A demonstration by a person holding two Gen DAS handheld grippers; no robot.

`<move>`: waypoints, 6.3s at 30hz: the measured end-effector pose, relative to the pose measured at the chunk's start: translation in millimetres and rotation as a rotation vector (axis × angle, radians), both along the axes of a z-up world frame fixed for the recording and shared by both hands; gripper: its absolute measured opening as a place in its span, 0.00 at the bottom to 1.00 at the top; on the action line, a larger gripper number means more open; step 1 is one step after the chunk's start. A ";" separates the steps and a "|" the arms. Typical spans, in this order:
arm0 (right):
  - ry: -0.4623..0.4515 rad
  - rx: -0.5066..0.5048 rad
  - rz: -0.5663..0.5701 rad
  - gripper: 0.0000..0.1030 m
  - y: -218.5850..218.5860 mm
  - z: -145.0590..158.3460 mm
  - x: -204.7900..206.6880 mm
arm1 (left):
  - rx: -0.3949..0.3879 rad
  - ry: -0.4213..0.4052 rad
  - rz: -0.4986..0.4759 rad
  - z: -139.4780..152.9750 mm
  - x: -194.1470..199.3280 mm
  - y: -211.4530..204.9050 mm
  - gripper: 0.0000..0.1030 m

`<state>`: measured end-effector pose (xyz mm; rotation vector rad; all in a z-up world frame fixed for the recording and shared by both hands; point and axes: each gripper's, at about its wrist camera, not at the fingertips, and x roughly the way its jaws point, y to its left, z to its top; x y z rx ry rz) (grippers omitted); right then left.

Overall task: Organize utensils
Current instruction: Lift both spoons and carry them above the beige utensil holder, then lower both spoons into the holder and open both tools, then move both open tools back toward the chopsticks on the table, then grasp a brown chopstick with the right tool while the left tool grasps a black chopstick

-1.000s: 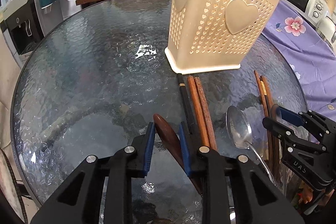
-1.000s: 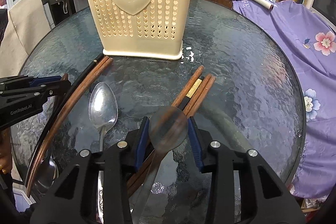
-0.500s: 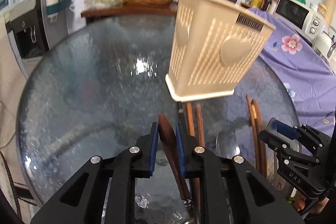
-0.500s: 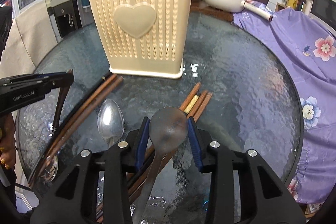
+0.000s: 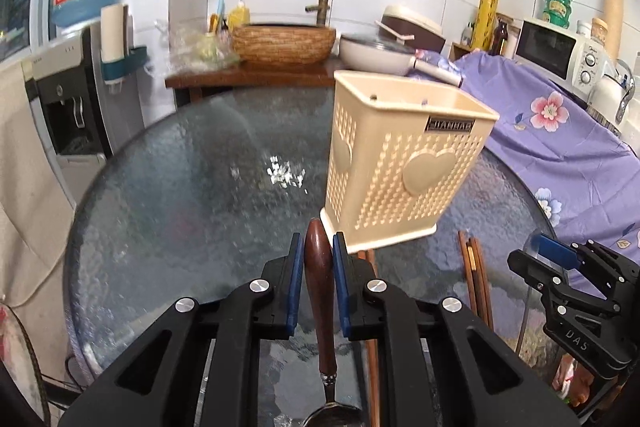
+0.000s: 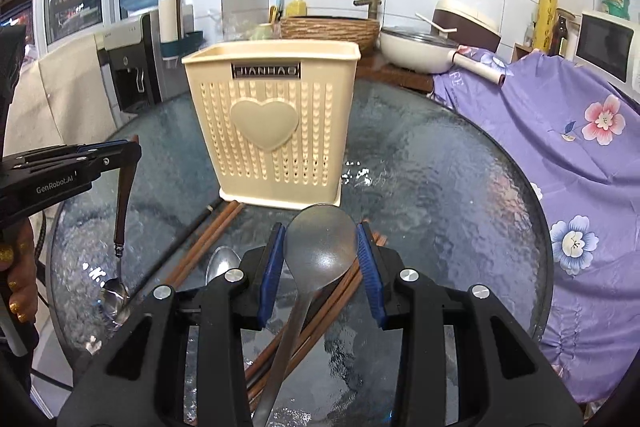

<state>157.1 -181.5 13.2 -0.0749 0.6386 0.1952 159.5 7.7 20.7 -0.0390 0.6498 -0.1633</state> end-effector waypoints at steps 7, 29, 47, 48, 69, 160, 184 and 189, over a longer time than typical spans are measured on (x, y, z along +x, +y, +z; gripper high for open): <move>-0.040 0.012 0.004 0.36 1.9 9.8 -3.1 | -0.001 -0.048 0.007 12.7 -3.8 2.7 0.14; -0.079 0.058 0.040 0.36 1.0 35.6 -10.1 | -0.010 -0.126 -0.010 37.0 -13.2 3.7 0.14; -0.141 0.078 0.075 0.36 2.6 58.9 -8.1 | -0.028 -0.169 -0.063 62.2 -16.9 2.6 0.14; -0.142 0.080 0.078 0.36 3.2 61.2 -7.2 | -0.028 -0.173 -0.067 64.2 -17.4 2.3 0.14; -0.285 0.117 0.016 0.36 -4.7 176.4 67.4 | -0.088 -0.343 -0.183 193.0 11.2 -26.7 0.14; 0.050 -0.023 -0.112 0.76 -20.6 -29.8 1.7 | 0.051 0.040 0.029 -25.0 -5.9 25.8 0.94; 0.241 0.078 -0.207 0.56 -41.2 -66.7 23.9 | 0.029 0.187 -0.037 -63.5 8.2 10.1 0.59; 0.256 0.105 -0.246 0.46 -45.6 -65.9 28.5 | 0.040 0.187 -0.042 -64.4 12.6 6.1 0.58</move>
